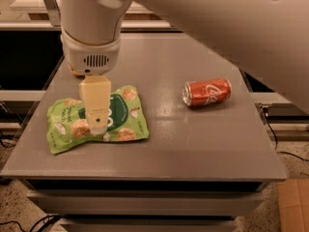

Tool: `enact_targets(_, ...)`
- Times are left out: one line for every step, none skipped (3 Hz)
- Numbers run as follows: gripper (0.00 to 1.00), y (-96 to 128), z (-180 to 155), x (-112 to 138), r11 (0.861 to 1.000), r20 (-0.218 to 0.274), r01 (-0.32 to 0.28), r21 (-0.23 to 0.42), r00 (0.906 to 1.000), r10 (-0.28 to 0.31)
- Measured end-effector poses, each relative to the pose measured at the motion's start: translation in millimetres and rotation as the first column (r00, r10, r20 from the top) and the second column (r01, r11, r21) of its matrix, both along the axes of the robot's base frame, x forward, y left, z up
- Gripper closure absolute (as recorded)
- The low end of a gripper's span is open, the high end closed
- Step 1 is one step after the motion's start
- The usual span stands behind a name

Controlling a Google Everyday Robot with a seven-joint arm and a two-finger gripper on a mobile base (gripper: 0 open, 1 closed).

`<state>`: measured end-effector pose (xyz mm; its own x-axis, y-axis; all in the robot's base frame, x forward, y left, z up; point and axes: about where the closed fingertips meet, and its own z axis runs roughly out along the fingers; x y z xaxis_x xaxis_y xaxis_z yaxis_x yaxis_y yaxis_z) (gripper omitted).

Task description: Pick green rice chip bag

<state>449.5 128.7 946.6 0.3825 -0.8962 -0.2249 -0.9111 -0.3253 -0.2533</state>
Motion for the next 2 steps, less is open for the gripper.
enact_targets(0.0, 19, -29, 0, 0.999, -0.025, 0.022, -0.044, 0.9994, -0.023)
enact_targets(0.0, 45, -72, 1, 0.999, -0.039, 0.044, -0.031, 0.9982, -0.046)
